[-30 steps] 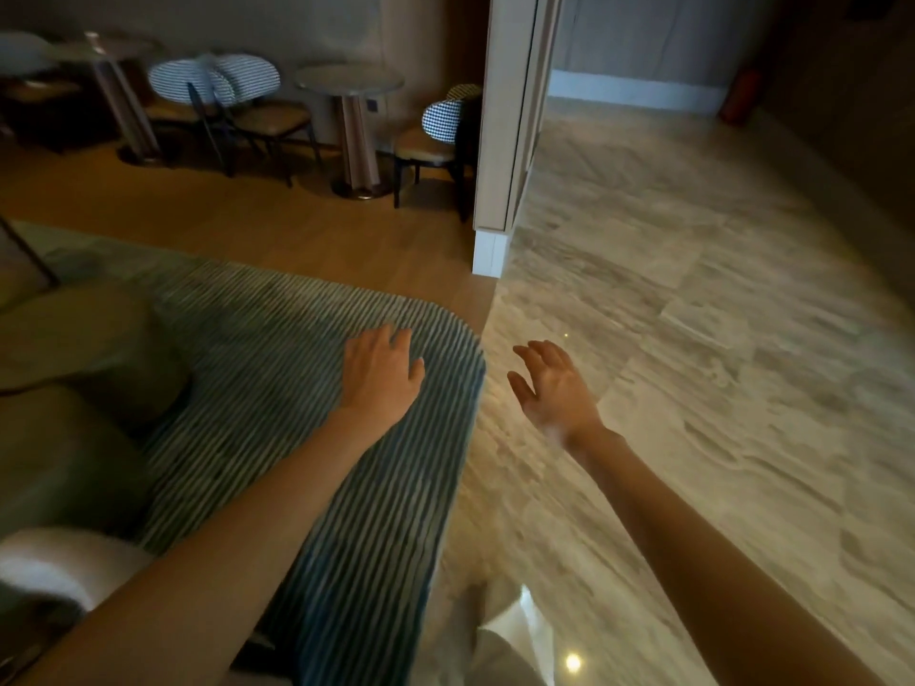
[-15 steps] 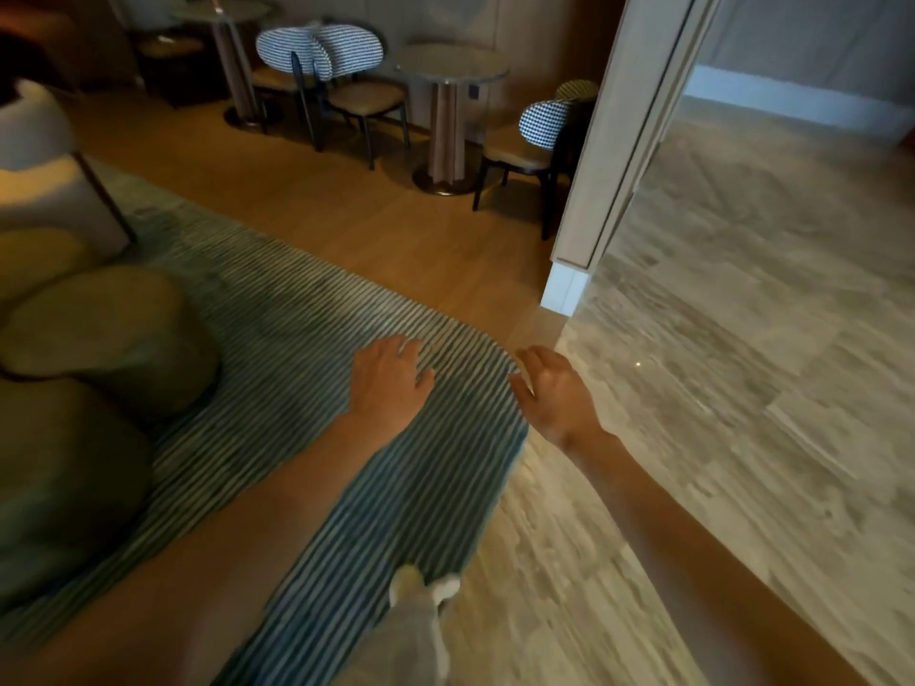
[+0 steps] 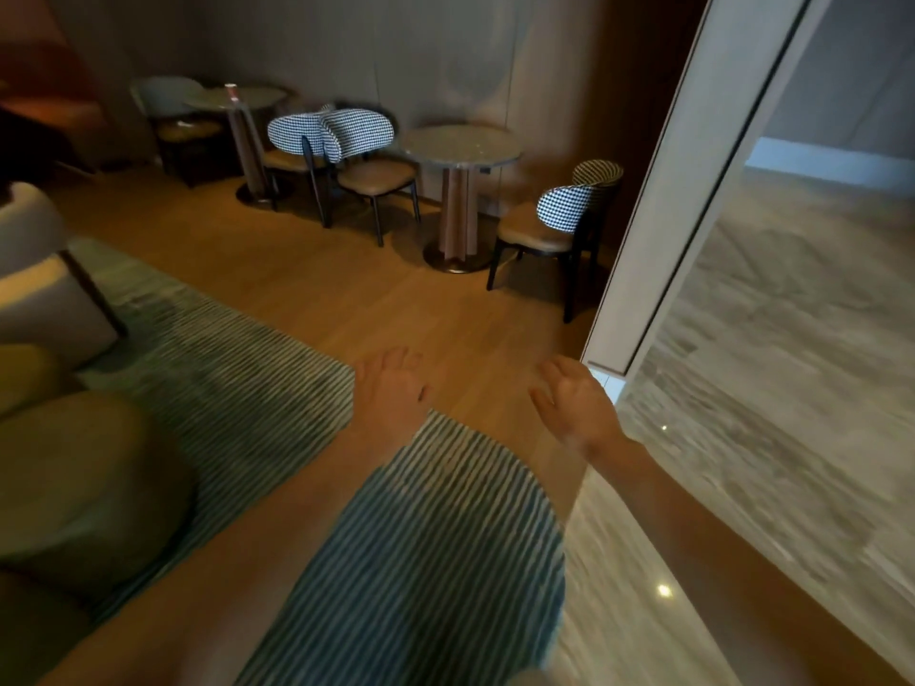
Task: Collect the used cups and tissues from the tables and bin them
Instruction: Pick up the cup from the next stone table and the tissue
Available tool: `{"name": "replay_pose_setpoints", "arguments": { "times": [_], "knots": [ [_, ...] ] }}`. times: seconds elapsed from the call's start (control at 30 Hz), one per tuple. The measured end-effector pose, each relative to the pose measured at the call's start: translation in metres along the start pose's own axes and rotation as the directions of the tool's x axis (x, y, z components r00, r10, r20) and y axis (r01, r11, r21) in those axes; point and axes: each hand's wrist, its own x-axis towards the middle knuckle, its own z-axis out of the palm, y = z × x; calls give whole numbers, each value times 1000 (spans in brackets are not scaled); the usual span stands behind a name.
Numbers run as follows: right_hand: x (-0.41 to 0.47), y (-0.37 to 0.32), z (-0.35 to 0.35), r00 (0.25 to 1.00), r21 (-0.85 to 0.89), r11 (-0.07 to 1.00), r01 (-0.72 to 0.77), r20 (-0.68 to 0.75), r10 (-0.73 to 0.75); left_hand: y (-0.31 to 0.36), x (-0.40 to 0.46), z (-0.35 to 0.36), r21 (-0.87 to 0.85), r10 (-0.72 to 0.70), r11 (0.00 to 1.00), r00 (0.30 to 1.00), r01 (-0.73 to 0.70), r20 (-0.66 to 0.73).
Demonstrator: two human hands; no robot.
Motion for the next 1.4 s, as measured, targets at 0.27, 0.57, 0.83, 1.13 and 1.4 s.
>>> {"name": "replay_pose_setpoints", "arguments": {
  "times": [0.27, 0.57, 0.83, 1.13, 1.4],
  "knots": [
    [197, 79, 45, 997, -23, 998, 52, 66, -50, 3, 192, 65, 8, -68, 998, 995, 68, 71],
    [443, 122, 31, 990, 36, 990, 134, 41, -135, -1, 419, 51, 13, -124, 992, 991, 124, -46],
    [609, 103, 111, 943, 20, 960, 279, 182, -278, -79, 557, 105, 64, -220, 975, 973, 215, 76],
    [849, 57, 121, 945, -28, 950, 311, 112, -306, -193, 764, 106, 50, -257, 965, 966, 257, -5],
    [1003, 65, 196, 929, -9, 964, 266, 268, -254, -250, 905, 161, 42, -262, 965, 961, 259, 87]
  ]
}}
